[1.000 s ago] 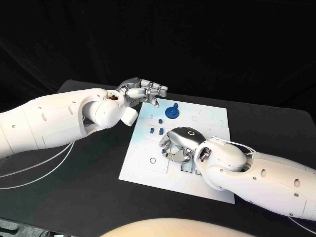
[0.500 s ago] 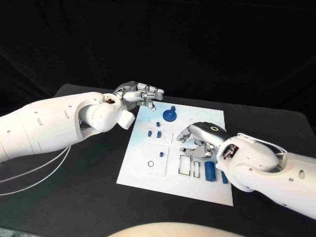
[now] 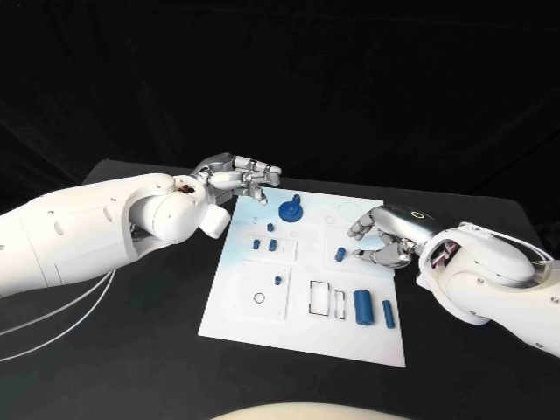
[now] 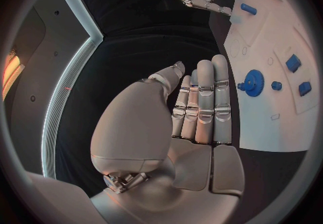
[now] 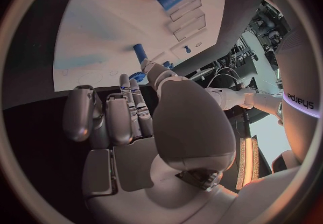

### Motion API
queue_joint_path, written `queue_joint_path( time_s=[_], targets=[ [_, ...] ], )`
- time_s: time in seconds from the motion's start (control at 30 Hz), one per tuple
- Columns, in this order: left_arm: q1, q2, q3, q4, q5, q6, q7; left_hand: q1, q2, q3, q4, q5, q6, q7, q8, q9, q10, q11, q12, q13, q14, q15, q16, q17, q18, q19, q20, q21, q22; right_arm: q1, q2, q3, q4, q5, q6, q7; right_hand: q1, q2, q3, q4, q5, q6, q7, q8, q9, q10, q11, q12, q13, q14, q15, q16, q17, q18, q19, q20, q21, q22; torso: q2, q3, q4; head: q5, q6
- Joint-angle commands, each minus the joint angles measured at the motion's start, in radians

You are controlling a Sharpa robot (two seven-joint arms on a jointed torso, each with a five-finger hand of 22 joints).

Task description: Assemble the parts on the task board

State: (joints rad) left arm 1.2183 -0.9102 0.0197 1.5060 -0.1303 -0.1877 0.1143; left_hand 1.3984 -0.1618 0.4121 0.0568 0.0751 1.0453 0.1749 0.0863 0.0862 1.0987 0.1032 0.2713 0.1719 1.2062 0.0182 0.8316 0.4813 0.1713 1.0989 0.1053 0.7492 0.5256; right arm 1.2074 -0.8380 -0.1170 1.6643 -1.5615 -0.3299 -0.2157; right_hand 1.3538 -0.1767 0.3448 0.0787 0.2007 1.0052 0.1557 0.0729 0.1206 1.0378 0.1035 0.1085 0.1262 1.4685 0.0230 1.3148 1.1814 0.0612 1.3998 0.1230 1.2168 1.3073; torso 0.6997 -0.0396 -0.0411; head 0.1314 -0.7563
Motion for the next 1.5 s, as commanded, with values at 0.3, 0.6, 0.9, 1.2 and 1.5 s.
queue_joint_path(
  time_s=[0.3, 0.6, 0.9, 1.2, 1.5],
  targets=[
    [0.001, 0.000, -0.001, 0.001, 0.004, 0.019, 0.004, -0.004, 0.002, -0.008, 0.000, 0.001, -0.007, 0.002, -0.007, -0.001, -0.010, 0.000, 0.006, 0.001, -0.004, 0.003, -0.004, -0.002, 0.012, 0.001, 0.003, -0.004, -0.001, -0.012, 0.049, -0.004, -0.041, -0.047, 0.067, 0.019, 0.015, 0.007, -0.010, 0.001, -0.004, 0.007, -0.008, 0.000, -0.002, 0.005, -0.005, 0.018, -0.001, 0.024, -0.008, -0.005, -0.003, 0.016, 0.003, -0.004, 0.003, 0.095, 0.001, -0.0012, 0.0015, -0.003, -0.006],
    [0.001, 0.000, -0.001, 0.001, 0.004, 0.020, 0.002, -0.004, 0.002, -0.008, 0.000, 0.001, -0.007, 0.002, -0.007, -0.001, -0.010, 0.000, 0.006, 0.001, -0.004, 0.003, -0.004, -0.002, 0.012, 0.001, 0.003, -0.004, -0.001, -0.022, 0.081, -0.007, -0.072, -0.049, 0.082, 0.024, 0.027, 0.028, 0.002, 0.002, 0.001, 0.039, -0.012, 0.011, 0.001, 0.049, -0.014, 0.045, 0.000, 0.025, -0.017, -0.004, -0.003, 0.012, 0.015, -0.011, 0.019, 0.105, 0.000, 0.0005, 0.0023, -0.001, -0.010],
    [0.001, -0.001, -0.001, -0.002, 0.004, 0.021, 0.001, -0.004, 0.002, -0.009, 0.000, 0.001, -0.007, 0.002, -0.007, -0.001, -0.010, 0.000, 0.006, 0.001, -0.004, 0.003, -0.004, -0.002, 0.012, 0.001, 0.003, -0.004, -0.002, -0.025, 0.092, -0.007, -0.079, -0.048, 0.060, 0.027, 0.036, 0.046, 0.024, 0.002, 0.004, 0.076, -0.020, 0.023, 0.006, 0.097, -0.027, 0.062, 0.001, 0.029, -0.026, 0.003, 0.005, 0.005, 0.032, -0.019, 0.050, 0.121, -0.001, -0.0005, 0.0005, 0.002, -0.012],
    [0.001, 0.001, -0.001, -0.001, 0.004, 0.034, -0.001, -0.005, 0.002, -0.011, 0.000, 0.000, -0.007, 0.002, -0.006, -0.001, -0.011, 0.000, 0.007, 0.001, -0.004, 0.004, -0.004, -0.002, 0.013, 0.001, 0.003, -0.006, -0.003, -0.026, 0.112, -0.008, -0.098, -0.061, 0.070, 0.004, 0.031, 0.048, 0.027, 0.005, 0.001, 0.090, -0.024, 0.027, 0.008, 0.111, -0.031, 0.065, 0.000, 0.031, -0.030, 0.006, 0.008, 0.003, 0.038, -0.023, 0.061, 0.128, -0.001, -0.0009, 0.0011, -0.003, -0.013],
    [0.001, 0.000, -0.001, -0.002, 0.004, 0.039, -0.004, -0.012, 0.001, -0.020, 0.004, 0.000, -0.009, 0.002, -0.006, -0.002, -0.015, 0.001, 0.009, 0.002, -0.007, 0.005, -0.004, -0.004, 0.012, 0.002, 0.005, -0.011, -0.006, -0.030, 0.127, -0.009, -0.112, -0.097, 0.075, -0.040, 0.022, 0.047, 0.025, 0.010, -0.002, 0.112, -0.033, 0.034, 0.012, 0.134, -0.039, 0.071, 0.004, 0.033, -0.037, 0.009, 0.011, 0.002, 0.042, -0.029, 0.066, 0.132, -0.002, -0.0007, 0.0025, -0.003, -0.017]
  ],
)
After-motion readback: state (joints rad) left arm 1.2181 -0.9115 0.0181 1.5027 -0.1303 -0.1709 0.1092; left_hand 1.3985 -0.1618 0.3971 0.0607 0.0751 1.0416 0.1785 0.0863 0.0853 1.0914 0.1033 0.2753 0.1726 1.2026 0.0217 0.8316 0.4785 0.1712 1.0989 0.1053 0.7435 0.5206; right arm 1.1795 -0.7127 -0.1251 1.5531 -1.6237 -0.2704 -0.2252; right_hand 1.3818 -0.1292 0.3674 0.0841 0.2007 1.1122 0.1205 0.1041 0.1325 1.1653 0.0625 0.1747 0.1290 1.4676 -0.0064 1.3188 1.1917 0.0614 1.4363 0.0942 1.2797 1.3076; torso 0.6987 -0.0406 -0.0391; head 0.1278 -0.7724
